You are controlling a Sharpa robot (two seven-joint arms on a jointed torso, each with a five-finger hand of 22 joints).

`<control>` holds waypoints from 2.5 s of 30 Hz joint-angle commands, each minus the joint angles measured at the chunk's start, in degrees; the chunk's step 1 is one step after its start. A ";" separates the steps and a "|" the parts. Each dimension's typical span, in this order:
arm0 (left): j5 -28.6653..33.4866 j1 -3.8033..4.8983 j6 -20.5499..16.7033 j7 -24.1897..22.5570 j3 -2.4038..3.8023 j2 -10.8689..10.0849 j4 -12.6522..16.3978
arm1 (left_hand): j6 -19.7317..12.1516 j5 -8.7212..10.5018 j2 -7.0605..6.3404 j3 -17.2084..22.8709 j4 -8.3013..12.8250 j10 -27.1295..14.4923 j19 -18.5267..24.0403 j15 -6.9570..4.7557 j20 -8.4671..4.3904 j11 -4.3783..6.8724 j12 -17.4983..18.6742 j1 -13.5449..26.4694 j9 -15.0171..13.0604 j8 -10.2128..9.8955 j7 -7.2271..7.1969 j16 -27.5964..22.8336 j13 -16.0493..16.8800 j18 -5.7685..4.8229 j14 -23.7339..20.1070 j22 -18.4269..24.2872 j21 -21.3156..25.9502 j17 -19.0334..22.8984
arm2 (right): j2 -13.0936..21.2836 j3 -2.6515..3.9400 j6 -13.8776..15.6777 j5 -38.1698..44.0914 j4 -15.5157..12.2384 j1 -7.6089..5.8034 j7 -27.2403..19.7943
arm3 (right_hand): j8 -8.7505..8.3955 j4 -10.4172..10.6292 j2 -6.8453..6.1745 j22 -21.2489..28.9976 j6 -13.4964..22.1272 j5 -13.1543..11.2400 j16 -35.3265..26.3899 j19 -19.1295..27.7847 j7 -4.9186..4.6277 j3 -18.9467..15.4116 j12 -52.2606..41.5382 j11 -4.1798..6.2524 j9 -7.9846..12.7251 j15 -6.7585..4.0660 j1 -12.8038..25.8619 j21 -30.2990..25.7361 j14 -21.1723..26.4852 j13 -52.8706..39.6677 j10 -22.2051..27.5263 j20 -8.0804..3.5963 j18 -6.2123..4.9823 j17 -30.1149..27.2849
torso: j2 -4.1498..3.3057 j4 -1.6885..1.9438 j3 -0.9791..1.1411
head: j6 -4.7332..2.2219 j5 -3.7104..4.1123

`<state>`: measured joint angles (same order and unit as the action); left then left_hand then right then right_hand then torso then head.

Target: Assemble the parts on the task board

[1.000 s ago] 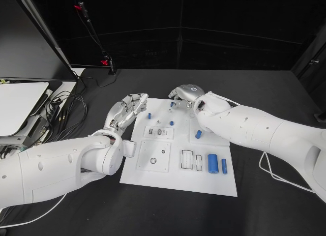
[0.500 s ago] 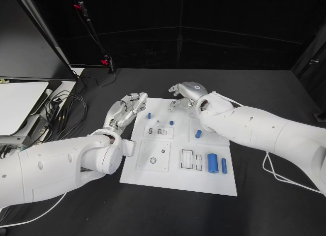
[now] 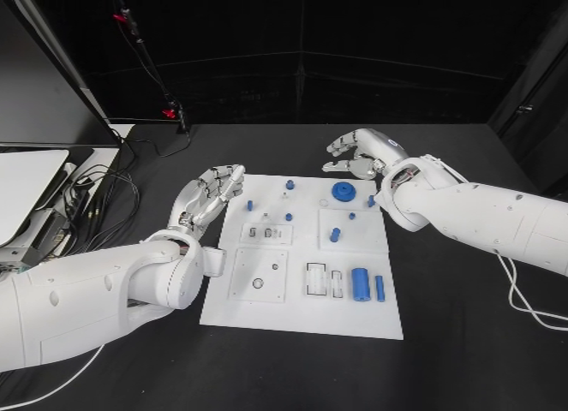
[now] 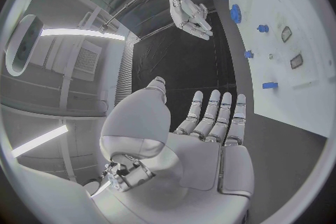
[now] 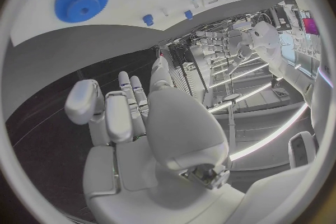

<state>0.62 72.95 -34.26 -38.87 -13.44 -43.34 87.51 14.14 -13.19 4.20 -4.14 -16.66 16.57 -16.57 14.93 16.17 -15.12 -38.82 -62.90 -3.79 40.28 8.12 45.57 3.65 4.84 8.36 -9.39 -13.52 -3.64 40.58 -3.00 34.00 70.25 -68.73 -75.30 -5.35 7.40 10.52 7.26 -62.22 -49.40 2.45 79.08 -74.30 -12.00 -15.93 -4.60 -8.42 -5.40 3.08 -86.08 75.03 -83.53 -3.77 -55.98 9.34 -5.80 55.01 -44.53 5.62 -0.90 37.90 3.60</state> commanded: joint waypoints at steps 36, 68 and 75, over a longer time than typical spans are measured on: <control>-0.33 0.04 1.02 -14.57 0.03 -0.13 -0.30 | -0.21 -1.07 0.98 -0.49 0.01 -0.09 0.61 0.17 0.05 -0.01 0.00 -1.11 -0.01 -0.30 8.94 0.07 0.08 0.34 -0.46 0.02 -0.19 -0.10 | 1.10 -0.11 -6.30 -1.40 5.00 -0.25 2.34 | 0.00 5.50 -11.87 -14.02 2.59 6.29 10.92 0.91 6.51 13.94 -85.40 4.84 -0.16 -1.71 13.80 5.96 -6.47 -86.23 -34.02 -2.01 1.87 34.99 | 0.14 -0.11 0.00 | -0.41 2.90; -0.33 -0.03 0.77 -14.99 0.02 -0.36 -0.25 | -0.21 -1.19 1.21 -0.57 -0.02 0.04 0.31 0.17 0.08 0.00 -0.10 -1.32 -0.01 -0.30 8.94 0.17 0.09 0.37 -0.42 -0.17 -0.51 -0.11 | -2.27 -0.11 -15.57 5.84 7.43 1.28 7.92 | 6.48 4.67 -17.32 -27.78 4.05 15.04 10.92 -15.70 2.84 21.91 -85.40 2.78 -2.20 -0.77 9.66 14.97 -6.47 -86.23 -34.02 -0.62 5.80 34.99 | 0.18 -0.09 -0.01 | -0.06 3.21; -0.33 -0.03 0.74 -14.98 0.02 -0.44 -0.23 | -0.21 -1.19 1.21 -0.57 -0.02 0.04 0.31 0.17 0.08 0.00 -0.10 -1.32 -0.01 -0.30 8.94 0.17 0.09 0.37 -0.42 -0.17 -0.51 -0.11 | -2.77 -0.11 -16.52 7.04 7.79 1.39 8.51 | 8.00 5.21 -17.44 -27.78 2.98 14.38 10.92 -15.70 2.53 21.96 -85.40 2.59 -2.75 -0.82 9.33 14.97 -6.47 -86.23 -34.02 -0.68 5.80 34.99 | 0.17 -0.10 -0.06 | 0.26 3.29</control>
<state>0.62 72.86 -33.83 -38.87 -13.46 -43.76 87.15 14.15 -14.05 5.24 -4.43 -16.63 16.57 -16.37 15.14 16.37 -15.12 -38.82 -63.96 -3.79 40.28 8.11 45.57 3.65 4.84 8.16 -9.50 -13.74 -3.67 37.92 -3.13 18.99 75.27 -61.01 -73.82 2.48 15.08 15.34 -10.23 -74.93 -46.01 17.08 89.86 -84.03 -9.45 6.12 -89.86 -5.44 -8.08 2.06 -76.16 89.81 -84.14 -74.93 -83.93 8.21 -0.40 74.93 -44.35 5.50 -0.93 38.13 6.86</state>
